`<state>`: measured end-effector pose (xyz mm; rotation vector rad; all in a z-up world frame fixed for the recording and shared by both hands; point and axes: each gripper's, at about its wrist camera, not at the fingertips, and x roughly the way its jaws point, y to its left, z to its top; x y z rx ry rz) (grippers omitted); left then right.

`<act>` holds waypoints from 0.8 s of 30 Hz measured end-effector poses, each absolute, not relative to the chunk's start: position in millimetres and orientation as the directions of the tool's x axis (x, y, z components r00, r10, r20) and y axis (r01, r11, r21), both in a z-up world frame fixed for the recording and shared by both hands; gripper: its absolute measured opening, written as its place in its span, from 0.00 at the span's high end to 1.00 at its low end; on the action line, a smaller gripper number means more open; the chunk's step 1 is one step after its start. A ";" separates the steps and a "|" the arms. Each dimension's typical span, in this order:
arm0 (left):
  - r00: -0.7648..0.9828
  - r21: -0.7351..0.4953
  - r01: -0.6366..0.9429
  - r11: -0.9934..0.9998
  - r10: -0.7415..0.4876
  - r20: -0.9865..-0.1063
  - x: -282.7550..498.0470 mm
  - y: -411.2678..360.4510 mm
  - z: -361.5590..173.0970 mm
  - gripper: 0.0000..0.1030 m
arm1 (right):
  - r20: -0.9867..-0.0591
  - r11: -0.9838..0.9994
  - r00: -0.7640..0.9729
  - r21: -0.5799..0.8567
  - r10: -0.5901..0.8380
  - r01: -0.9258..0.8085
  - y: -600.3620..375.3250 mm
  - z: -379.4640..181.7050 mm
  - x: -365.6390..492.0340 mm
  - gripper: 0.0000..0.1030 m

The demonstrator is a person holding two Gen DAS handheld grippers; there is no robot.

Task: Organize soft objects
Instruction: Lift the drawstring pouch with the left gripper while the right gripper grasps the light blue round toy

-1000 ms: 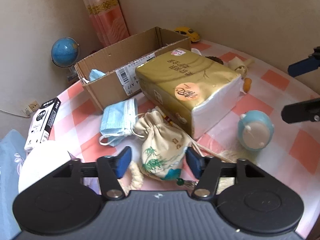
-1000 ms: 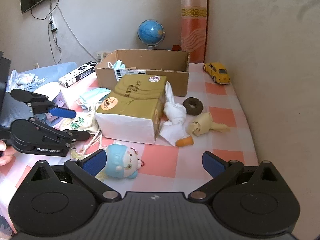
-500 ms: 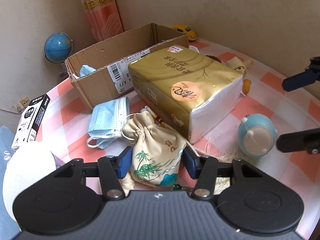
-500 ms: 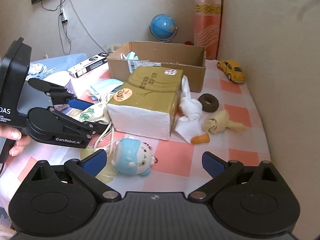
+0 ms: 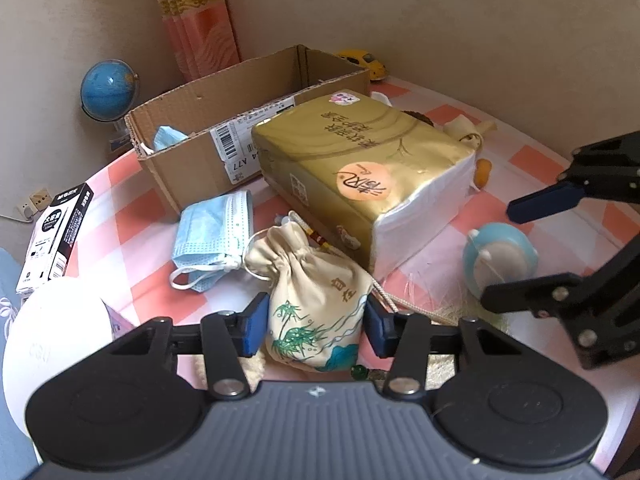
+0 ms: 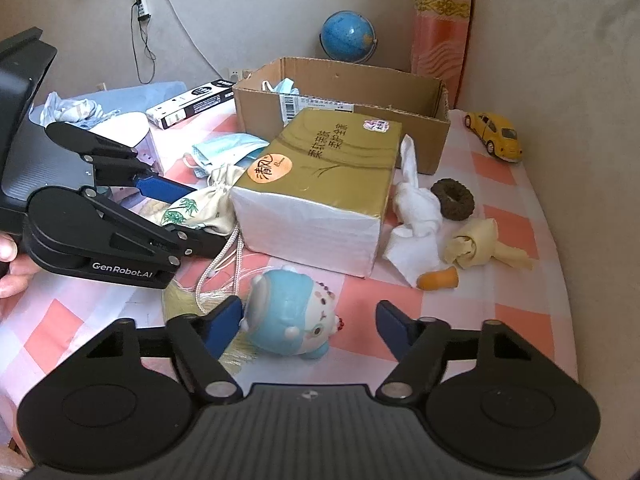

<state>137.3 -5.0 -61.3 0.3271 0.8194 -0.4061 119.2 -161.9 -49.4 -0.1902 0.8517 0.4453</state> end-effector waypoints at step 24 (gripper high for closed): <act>0.604 0.175 0.591 0.788 -0.288 -0.743 111.9 1.9 15.2 0.59 | -0.723 0.895 0.619 0.000 0.308 -0.445 -174.0 -26.0 91.4 0.47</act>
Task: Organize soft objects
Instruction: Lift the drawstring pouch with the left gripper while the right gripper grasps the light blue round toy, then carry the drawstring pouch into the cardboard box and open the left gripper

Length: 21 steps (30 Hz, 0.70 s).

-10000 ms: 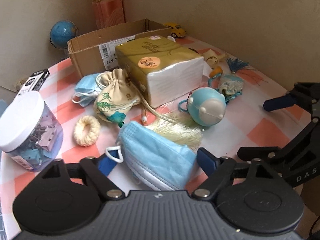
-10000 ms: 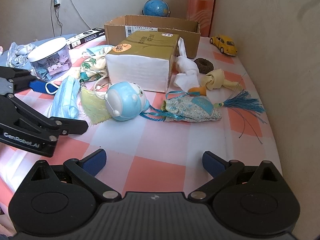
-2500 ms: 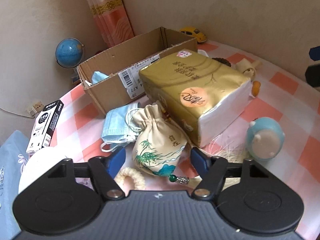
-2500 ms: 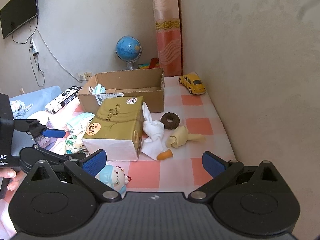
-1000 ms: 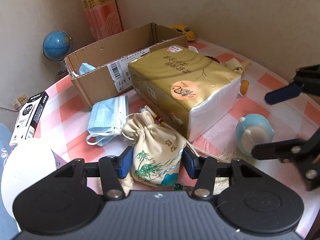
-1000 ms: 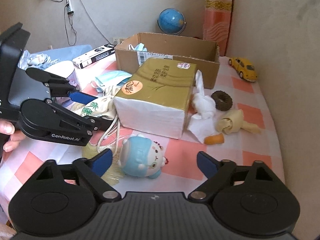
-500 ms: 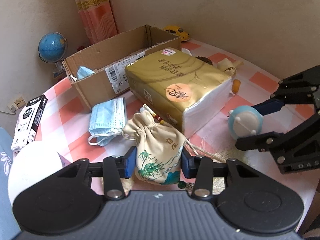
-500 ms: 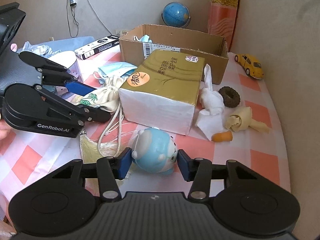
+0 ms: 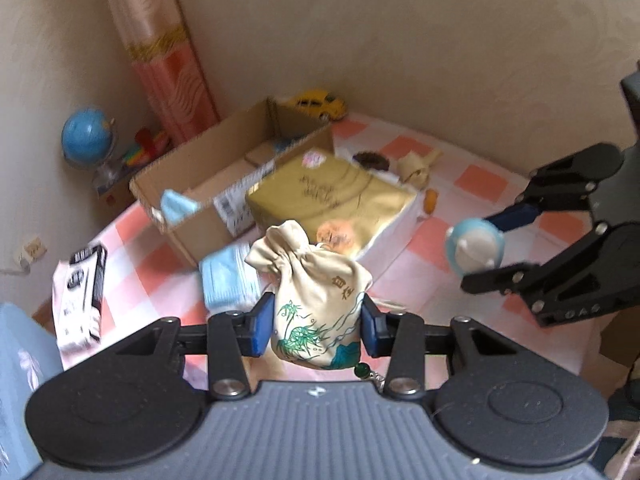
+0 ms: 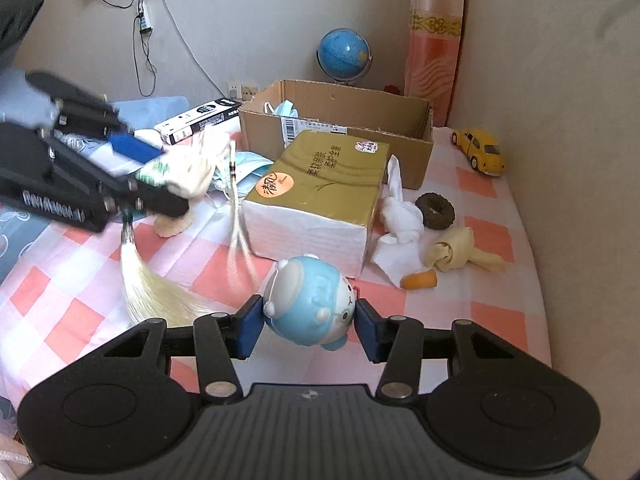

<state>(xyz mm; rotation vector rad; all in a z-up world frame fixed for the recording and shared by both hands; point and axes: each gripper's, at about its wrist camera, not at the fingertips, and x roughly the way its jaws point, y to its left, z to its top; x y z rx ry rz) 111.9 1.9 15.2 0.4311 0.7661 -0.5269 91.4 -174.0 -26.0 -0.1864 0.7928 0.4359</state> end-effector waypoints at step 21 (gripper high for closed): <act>0.720 0.382 0.629 0.677 -0.322 -0.614 200.1 -21.4 101.7 0.59 | -0.706 0.909 0.637 0.024 0.310 -0.416 -191.3 -19.1 83.7 0.47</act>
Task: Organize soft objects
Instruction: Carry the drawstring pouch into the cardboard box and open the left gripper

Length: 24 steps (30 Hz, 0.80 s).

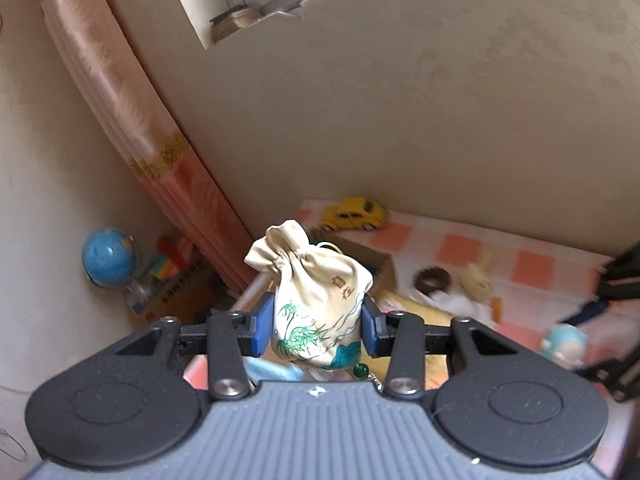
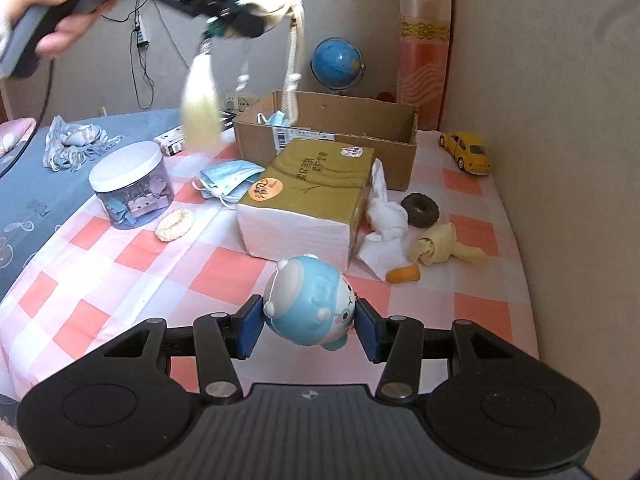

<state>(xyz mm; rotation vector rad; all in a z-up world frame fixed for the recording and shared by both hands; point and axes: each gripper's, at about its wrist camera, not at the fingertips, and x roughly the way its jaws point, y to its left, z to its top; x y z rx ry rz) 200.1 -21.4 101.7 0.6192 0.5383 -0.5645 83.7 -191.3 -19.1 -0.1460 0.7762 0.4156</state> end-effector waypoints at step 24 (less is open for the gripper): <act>0.710 0.481 0.659 0.578 -0.270 -0.650 307.9 -59.7 21.6 0.59 | -0.734 0.938 0.620 0.067 0.278 -0.340 -209.7 -35.3 114.0 0.47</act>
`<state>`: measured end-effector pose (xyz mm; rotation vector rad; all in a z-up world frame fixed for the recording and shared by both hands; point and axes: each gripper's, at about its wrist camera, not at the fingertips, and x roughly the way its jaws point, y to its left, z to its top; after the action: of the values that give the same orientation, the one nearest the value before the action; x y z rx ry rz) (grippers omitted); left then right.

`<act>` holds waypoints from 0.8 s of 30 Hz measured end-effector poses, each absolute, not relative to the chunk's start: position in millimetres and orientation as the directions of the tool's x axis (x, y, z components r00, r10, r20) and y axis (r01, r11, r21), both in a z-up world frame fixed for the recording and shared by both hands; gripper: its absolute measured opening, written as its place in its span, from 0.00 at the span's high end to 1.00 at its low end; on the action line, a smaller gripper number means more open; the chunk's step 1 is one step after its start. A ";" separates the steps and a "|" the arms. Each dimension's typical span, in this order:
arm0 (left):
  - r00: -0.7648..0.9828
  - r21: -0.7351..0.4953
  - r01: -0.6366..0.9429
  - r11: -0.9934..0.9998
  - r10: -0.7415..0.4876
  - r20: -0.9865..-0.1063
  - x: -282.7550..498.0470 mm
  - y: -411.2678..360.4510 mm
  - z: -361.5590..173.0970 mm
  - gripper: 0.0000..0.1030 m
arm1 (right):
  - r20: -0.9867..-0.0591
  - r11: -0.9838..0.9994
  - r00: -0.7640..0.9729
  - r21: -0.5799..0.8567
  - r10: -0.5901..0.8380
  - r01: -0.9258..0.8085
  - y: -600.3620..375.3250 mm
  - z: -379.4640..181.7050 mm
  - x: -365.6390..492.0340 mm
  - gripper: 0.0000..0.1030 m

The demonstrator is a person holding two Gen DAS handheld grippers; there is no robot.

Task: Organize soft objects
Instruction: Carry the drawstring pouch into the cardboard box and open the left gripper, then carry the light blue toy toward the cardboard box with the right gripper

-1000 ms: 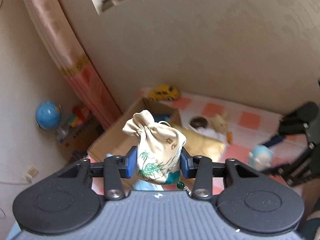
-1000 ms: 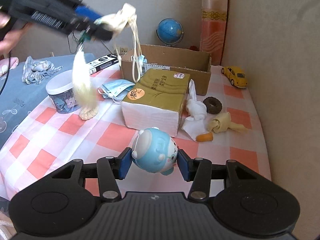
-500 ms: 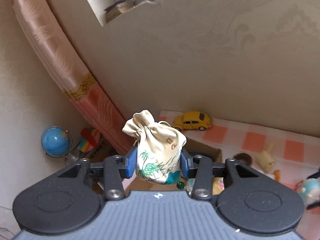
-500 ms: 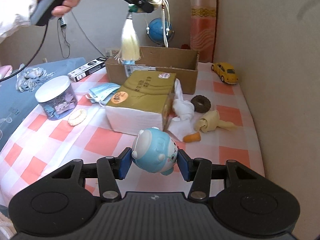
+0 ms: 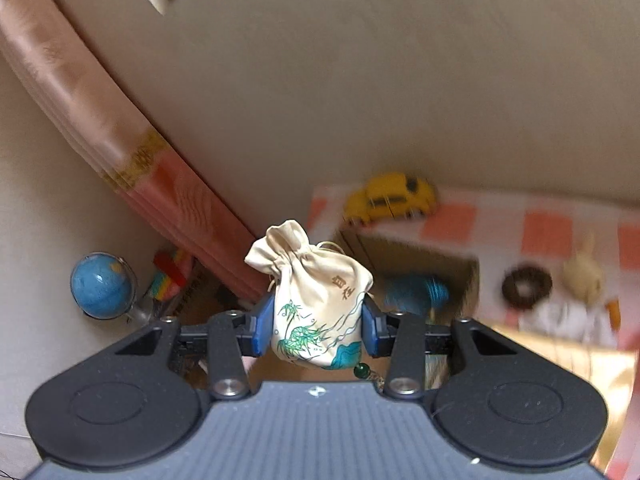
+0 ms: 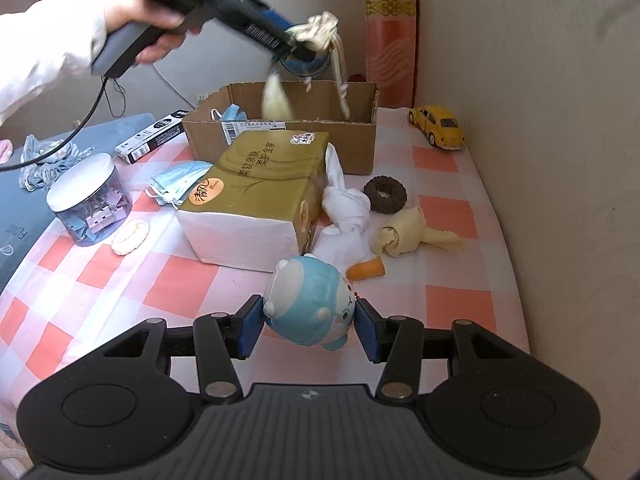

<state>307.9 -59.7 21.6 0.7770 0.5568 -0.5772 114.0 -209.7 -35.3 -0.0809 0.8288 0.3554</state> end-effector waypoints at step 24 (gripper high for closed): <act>0.690 0.362 0.606 0.708 -0.242 -0.682 295.2 -50.7 27.3 0.14 | -0.725 0.949 0.639 0.067 0.259 -0.309 -214.8 -30.6 116.4 0.47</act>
<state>295.2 -50.7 27.3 0.6155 0.6472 -0.5088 116.4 -214.8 -30.6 -0.0655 0.8161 0.3244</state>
